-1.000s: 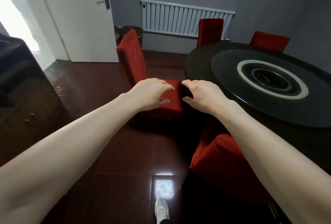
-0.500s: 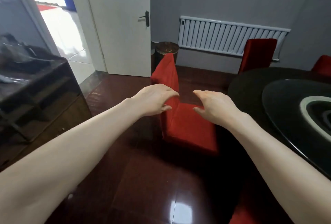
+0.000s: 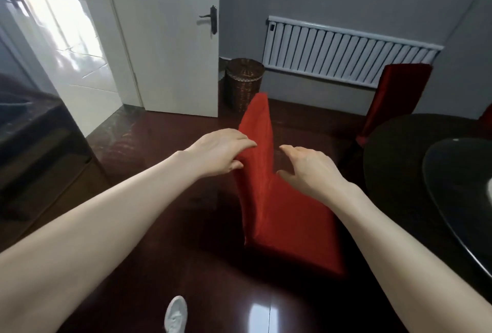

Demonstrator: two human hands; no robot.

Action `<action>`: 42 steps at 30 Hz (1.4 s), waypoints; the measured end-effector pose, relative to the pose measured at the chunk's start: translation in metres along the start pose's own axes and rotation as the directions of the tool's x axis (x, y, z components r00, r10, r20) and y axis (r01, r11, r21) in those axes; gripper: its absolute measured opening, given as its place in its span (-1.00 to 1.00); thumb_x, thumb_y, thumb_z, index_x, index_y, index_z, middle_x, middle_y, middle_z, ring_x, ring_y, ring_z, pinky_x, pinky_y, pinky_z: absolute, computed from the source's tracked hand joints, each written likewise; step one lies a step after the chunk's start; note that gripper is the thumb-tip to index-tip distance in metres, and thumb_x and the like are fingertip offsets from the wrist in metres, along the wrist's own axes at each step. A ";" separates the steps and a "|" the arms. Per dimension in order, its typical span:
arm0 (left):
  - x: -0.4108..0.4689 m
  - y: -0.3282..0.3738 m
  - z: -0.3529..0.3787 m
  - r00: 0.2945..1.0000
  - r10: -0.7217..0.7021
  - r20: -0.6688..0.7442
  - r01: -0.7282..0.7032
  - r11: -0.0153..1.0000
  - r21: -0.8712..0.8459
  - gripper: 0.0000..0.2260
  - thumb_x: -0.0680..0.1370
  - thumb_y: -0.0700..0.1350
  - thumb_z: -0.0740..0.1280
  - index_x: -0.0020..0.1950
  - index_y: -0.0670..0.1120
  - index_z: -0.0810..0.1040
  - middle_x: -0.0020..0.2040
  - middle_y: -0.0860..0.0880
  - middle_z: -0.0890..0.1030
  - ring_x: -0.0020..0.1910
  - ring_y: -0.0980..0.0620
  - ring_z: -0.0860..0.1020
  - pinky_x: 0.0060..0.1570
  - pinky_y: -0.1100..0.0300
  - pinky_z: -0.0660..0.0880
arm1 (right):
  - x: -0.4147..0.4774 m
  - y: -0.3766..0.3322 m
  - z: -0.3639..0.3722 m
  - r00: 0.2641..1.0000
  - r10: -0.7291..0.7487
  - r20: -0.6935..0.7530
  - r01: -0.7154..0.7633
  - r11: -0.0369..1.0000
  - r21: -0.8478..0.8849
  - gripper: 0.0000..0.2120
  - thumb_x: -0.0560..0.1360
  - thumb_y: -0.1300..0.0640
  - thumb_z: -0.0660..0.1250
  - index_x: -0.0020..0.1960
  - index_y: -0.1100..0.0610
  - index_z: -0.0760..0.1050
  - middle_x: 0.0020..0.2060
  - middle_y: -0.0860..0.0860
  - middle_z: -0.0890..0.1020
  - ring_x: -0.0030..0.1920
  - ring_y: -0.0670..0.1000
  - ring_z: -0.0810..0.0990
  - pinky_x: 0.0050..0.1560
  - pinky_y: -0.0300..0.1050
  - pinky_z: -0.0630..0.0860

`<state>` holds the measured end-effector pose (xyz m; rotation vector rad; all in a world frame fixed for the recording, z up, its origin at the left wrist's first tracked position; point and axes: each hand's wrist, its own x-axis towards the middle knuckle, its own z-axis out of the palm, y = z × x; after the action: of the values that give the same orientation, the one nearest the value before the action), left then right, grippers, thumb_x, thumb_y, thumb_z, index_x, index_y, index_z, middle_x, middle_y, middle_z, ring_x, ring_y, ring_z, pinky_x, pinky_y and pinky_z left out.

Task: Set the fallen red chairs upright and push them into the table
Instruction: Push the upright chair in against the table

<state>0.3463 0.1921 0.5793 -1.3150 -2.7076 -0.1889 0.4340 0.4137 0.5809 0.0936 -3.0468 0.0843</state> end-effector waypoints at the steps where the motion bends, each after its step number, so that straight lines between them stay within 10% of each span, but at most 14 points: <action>1: 0.014 -0.020 0.003 0.999 0.038 0.013 -0.039 0.999 0.012 -0.46 0.51 0.00 0.42 0.46 0.02 0.37 0.40 0.01 0.44 0.41 0.03 0.34 0.36 0.19 0.25 | 0.020 -0.001 0.006 1.000 0.019 0.003 -0.019 1.000 0.001 -0.42 0.52 -0.16 0.28 0.47 0.00 0.27 0.25 0.01 0.55 0.20 0.13 0.56 0.10 0.00 0.48; 12: 0.173 -0.189 0.040 0.906 0.400 0.142 -0.400 0.916 -0.030 -0.45 0.49 -0.27 0.28 0.49 -0.05 0.34 0.44 -0.05 0.40 0.46 -0.04 0.28 0.45 0.19 0.17 | 0.171 -0.021 0.056 0.945 0.320 0.072 -0.325 0.942 0.083 -0.44 0.50 -0.17 0.30 0.43 0.00 0.31 0.17 0.02 0.58 0.11 0.16 0.60 0.02 0.03 0.56; 22: 0.315 -0.208 0.099 0.730 0.649 0.214 -0.642 0.759 -0.113 -0.57 0.64 0.04 0.16 0.51 -0.01 0.32 0.46 -0.04 0.39 0.51 -0.03 0.23 0.50 0.16 0.06 | 0.217 0.008 0.120 0.815 0.555 0.166 -0.577 0.803 0.148 -0.45 0.52 -0.21 0.23 0.44 -0.03 0.29 0.22 -0.01 0.57 0.16 0.13 0.60 0.11 0.06 0.55; 32: 0.385 -0.217 0.139 0.419 0.849 0.322 -0.841 0.496 -0.214 -0.49 0.62 0.22 0.12 0.49 0.00 0.34 0.41 -0.03 0.45 0.43 -0.02 0.34 0.44 0.11 0.20 | 0.273 0.025 0.139 0.631 0.732 0.257 -0.773 0.620 0.134 -0.48 0.55 -0.19 0.20 0.44 -0.01 0.28 0.23 0.01 0.57 0.19 0.12 0.58 0.14 0.04 0.53; 42: 0.415 -0.243 0.166 -0.042 0.909 0.415 -0.924 0.123 -0.363 -0.26 0.39 0.50 0.19 0.42 0.06 0.38 0.31 0.01 0.53 0.26 -0.04 0.52 0.24 0.04 0.46 | 0.303 -0.046 0.149 0.225 0.910 0.347 -0.970 0.175 0.170 -0.47 0.56 -0.34 -0.02 0.32 -0.07 0.43 0.20 0.00 0.62 0.23 0.11 0.56 0.23 0.05 0.47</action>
<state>-0.1088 0.3909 0.4708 -3.2153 -1.2374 0.4756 0.1221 0.3414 0.4636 -1.9147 -2.5604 0.7417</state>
